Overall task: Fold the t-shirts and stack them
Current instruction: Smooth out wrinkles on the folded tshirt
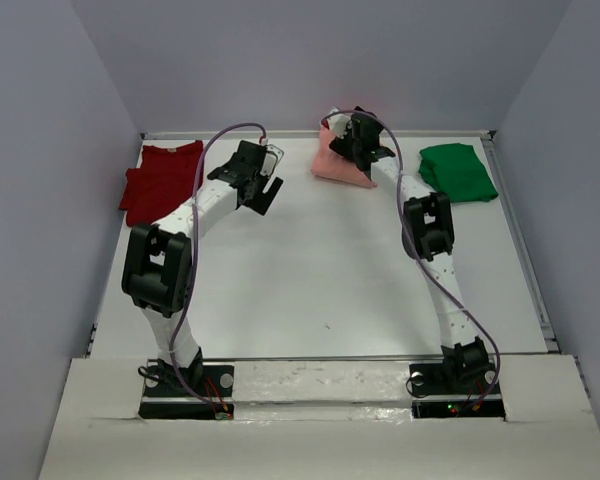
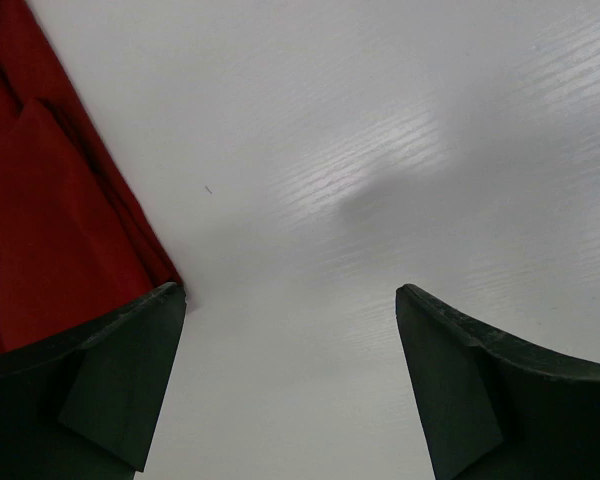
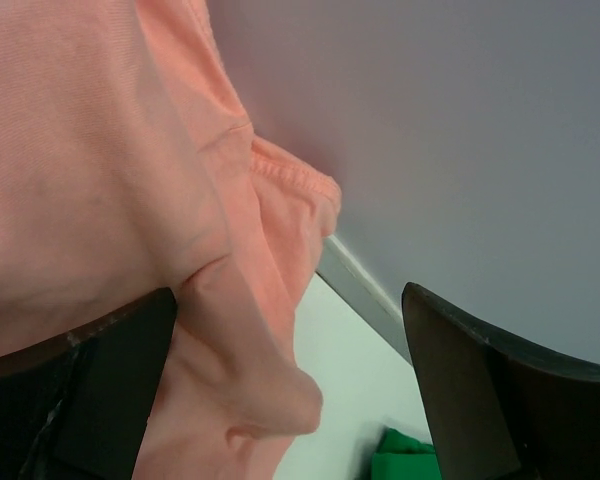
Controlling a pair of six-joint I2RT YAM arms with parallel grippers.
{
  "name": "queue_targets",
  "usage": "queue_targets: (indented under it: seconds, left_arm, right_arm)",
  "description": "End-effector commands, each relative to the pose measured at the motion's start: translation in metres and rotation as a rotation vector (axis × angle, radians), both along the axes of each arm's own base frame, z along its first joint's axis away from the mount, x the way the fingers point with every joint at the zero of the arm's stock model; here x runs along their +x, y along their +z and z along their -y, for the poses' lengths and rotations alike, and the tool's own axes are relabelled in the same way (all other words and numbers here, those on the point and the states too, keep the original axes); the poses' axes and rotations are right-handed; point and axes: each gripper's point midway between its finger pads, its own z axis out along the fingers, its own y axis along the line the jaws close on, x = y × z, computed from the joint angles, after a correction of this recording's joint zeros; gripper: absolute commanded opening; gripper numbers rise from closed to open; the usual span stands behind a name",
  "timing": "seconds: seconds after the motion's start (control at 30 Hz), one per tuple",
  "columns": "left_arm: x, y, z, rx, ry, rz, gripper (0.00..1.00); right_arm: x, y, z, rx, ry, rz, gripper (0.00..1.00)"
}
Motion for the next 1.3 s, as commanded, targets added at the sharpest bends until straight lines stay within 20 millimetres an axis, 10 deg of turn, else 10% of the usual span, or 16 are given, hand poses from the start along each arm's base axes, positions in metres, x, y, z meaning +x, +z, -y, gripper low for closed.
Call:
queue_targets:
  seconds: [0.0, 0.63, 1.27]
  left_arm:
    - [-0.001, 0.043, 0.000, -0.033, -0.011, 0.092, 0.99]
    - [-0.001, 0.037, 0.002, -0.020, -0.024, 0.079, 0.99]
    - [-0.003, 0.041, 0.007, -0.032, -0.040, 0.078, 0.99]
  right_arm:
    - [-0.003, 0.100, 0.007, 0.018, -0.012, 0.157, 1.00]
    - [-0.025, -0.045, 0.002, 0.000, 0.028, -0.126, 1.00]
    - [-0.072, -0.062, -0.015, 0.050, 0.096, -0.284, 1.00]
